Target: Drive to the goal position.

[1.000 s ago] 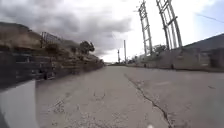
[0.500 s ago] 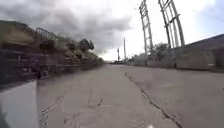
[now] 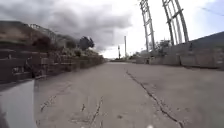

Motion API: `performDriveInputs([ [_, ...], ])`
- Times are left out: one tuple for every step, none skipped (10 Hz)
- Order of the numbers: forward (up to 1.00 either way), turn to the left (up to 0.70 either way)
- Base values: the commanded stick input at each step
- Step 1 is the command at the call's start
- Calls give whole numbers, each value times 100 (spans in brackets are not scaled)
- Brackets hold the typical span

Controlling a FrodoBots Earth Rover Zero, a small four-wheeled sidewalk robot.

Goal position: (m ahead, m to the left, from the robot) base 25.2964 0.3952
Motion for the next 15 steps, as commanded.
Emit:
performDriveInputs([
  [70,0],
  [70,0],
  [70,0],
  [70,0],
  [70,0],
  [70,0],
  [70,0],
  [70,0],
  [70,0],
  [70,0],
  [70,0],
  [70,0],
  [70,0],
  [70,0],
  [70,0],
])
